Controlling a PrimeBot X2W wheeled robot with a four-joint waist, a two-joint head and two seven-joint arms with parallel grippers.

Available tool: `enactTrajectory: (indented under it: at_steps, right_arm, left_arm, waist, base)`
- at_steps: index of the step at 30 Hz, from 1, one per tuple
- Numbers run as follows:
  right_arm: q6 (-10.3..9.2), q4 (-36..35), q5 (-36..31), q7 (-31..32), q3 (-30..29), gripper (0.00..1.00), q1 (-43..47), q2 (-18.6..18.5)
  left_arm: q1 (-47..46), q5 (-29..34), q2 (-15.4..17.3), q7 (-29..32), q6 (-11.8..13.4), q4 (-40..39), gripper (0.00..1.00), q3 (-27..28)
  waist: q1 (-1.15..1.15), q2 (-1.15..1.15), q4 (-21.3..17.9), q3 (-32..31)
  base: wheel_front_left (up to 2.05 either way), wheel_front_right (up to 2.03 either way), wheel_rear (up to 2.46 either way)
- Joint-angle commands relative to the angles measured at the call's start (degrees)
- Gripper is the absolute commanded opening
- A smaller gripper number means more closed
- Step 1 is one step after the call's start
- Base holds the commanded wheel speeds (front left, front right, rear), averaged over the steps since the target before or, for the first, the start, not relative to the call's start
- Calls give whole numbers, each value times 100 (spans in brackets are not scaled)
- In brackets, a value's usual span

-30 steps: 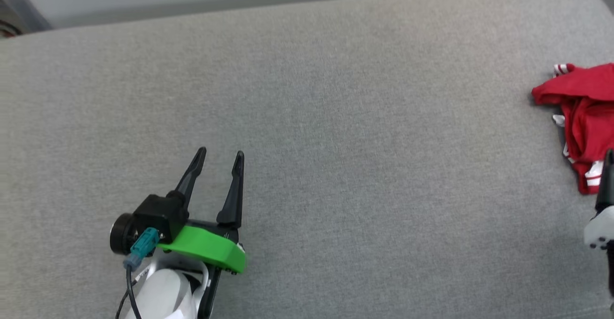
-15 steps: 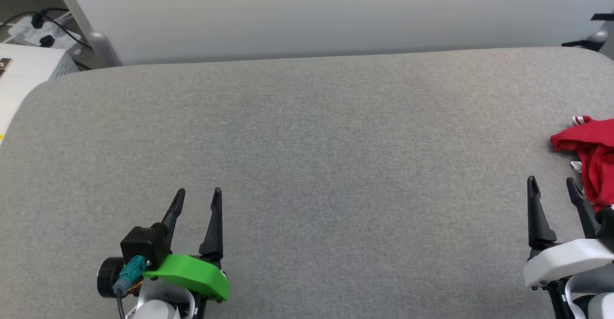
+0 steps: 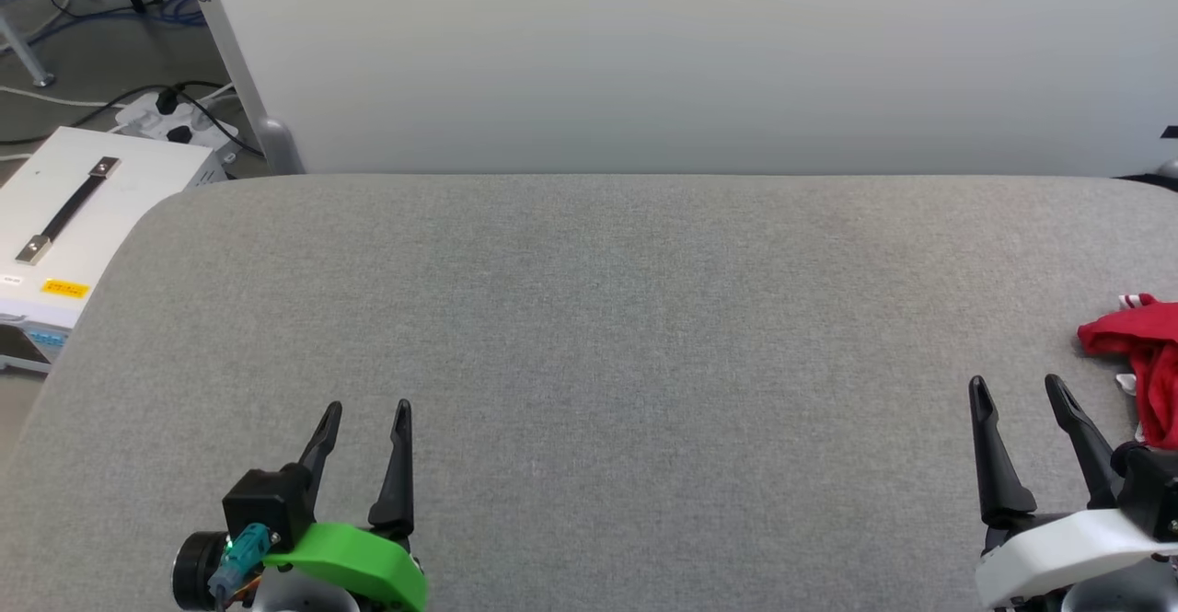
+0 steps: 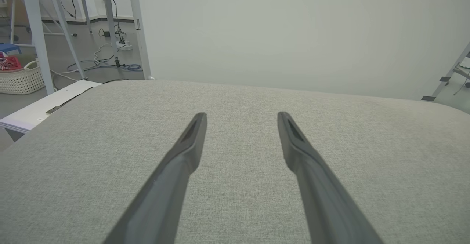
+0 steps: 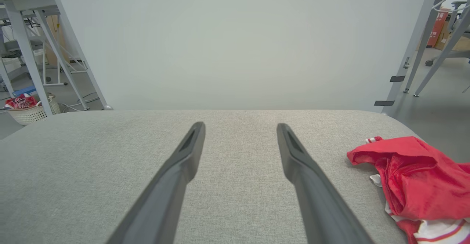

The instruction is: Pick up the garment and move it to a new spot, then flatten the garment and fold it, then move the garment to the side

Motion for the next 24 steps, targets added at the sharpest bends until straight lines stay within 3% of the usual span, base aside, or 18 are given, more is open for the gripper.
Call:
enactTrajectory:
  at_steps: [1, 24]
  right_arm:
    - [-5, -97, -22, 52, 25, 100, 111, 25]
    - [-5, -93, -30, 198, 62, 100, 163, 82]
  left_arm:
    - [116, 5, 44, -31, -1, 18, 100, -3]
    - [-25, -85, 62, -5, -35, 211, 100, -149]
  waist:
    - [1, 0, 26, -87]
    - [1, 0, 48, -122]
  base:
    - [0, 0, 0]
    - [0, 0, 0]
